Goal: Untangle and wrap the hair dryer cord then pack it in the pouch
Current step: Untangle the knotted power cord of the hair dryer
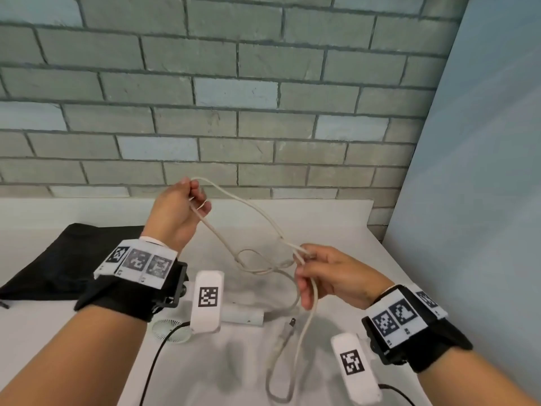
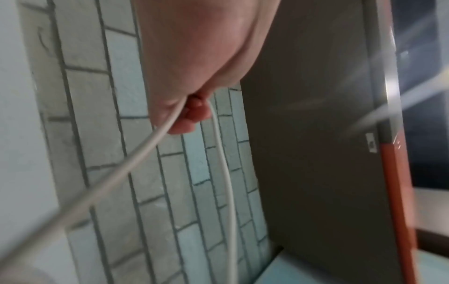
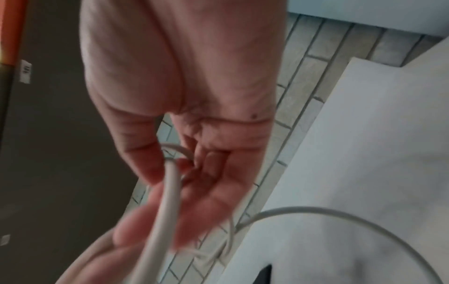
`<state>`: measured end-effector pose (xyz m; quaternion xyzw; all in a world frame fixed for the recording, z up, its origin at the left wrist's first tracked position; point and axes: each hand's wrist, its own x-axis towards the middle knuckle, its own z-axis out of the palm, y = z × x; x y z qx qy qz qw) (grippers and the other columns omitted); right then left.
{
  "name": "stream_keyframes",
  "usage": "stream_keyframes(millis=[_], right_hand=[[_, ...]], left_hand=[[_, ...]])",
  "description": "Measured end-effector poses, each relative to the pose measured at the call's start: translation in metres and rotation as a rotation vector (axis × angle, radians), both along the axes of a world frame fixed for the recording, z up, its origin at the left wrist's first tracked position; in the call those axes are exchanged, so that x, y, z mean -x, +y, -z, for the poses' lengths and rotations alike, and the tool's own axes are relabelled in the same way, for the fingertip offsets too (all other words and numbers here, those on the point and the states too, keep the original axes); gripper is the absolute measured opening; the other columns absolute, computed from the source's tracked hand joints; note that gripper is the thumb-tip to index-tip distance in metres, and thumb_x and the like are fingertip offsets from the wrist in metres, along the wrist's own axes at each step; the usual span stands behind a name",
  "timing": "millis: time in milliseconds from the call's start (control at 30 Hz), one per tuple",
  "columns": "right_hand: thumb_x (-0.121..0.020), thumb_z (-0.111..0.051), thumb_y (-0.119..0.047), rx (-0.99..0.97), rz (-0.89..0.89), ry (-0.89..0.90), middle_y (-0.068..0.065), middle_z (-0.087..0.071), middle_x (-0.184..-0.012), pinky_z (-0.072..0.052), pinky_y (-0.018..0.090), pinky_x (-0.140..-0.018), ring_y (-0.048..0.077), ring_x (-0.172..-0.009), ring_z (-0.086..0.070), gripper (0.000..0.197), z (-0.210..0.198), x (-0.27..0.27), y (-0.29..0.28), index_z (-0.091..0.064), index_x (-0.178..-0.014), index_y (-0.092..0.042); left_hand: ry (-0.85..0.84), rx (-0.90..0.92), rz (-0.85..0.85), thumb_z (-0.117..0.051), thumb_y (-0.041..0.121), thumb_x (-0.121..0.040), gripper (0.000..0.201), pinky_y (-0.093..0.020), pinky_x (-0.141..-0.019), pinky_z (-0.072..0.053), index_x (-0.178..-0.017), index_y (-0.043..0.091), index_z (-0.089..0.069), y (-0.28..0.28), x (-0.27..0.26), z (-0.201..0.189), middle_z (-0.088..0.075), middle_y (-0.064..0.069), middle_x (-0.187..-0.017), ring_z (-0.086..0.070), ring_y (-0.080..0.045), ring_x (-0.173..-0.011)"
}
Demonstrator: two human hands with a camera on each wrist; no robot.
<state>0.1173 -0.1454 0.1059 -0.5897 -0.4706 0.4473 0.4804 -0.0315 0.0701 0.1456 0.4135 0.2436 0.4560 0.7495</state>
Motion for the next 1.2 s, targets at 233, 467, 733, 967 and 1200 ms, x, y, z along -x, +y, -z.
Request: stream_keyframes(millis=[233, 467, 733, 967, 1200], right_hand=[[-0.091, -0.052, -0.015, -0.035, 0.187, -0.338, 0.006, -0.054, -0.055, -0.04, 0.02, -0.039, 0.013, -0.036, -0.049, 0.013, -0.031, -0.003, 0.008, -0.054, -0.08, -0.01], [-0.09, -0.054, -0.016, -0.047, 0.133, -0.42, 0.005, -0.056, -0.055, -0.04, 0.02, -0.038, 0.013, -0.036, -0.051, 0.015, -0.035, 0.011, 0.013, -0.058, -0.083, -0.003], [-0.082, -0.065, -0.02, 0.019, 0.048, -0.332, 0.015, -0.06, -0.071, -0.048, 0.024, -0.059, 0.019, -0.066, -0.06, 0.015, -0.005, -0.005, 0.0, -0.057, -0.077, -0.009], [-0.088, -0.055, -0.006, 0.012, 0.066, -0.293, 0.004, -0.063, -0.081, -0.045, 0.018, -0.065, 0.011, -0.078, -0.062, 0.016, 0.03, -0.018, -0.006, -0.047, -0.079, -0.016], [-0.091, -0.051, -0.017, -0.116, 0.402, -0.129, 0.004, -0.061, -0.064, -0.048, 0.026, -0.043, 0.02, -0.051, -0.059, 0.013, 0.02, -0.028, -0.005, -0.056, -0.08, -0.012]], left_hand=[[0.782, -1.225, -0.255, -0.042, 0.004, -0.091, 0.031, -0.022, -0.1, -0.03, -0.118, 0.011, -0.057, -0.036, 0.004, 0.0, -0.048, -0.01, -0.129, -0.046, -0.021, -0.118], [1.035, -1.283, 0.684, -0.047, 0.03, -0.092, 0.024, -0.024, -0.075, -0.042, -0.102, 0.016, -0.064, -0.074, -0.024, -0.016, -0.059, 0.007, -0.083, -0.052, -0.011, -0.077], [0.484, -0.743, 0.352, -0.045, 0.024, -0.094, 0.028, -0.02, -0.052, -0.034, -0.068, 0.021, -0.056, -0.051, -0.02, -0.022, -0.044, 0.008, -0.055, -0.038, -0.007, -0.05], [-0.235, -0.153, 0.094, -0.026, 0.028, -0.099, 0.036, -0.015, -0.052, -0.046, -0.07, 0.018, -0.044, -0.009, 0.012, -0.035, -0.072, 0.006, -0.071, -0.057, -0.003, -0.05], [0.269, -0.37, -0.081, -0.031, 0.019, -0.098, 0.032, -0.028, -0.061, -0.05, -0.072, 0.015, -0.05, -0.003, 0.029, -0.013, -0.058, -0.004, -0.077, -0.056, -0.014, -0.06]])
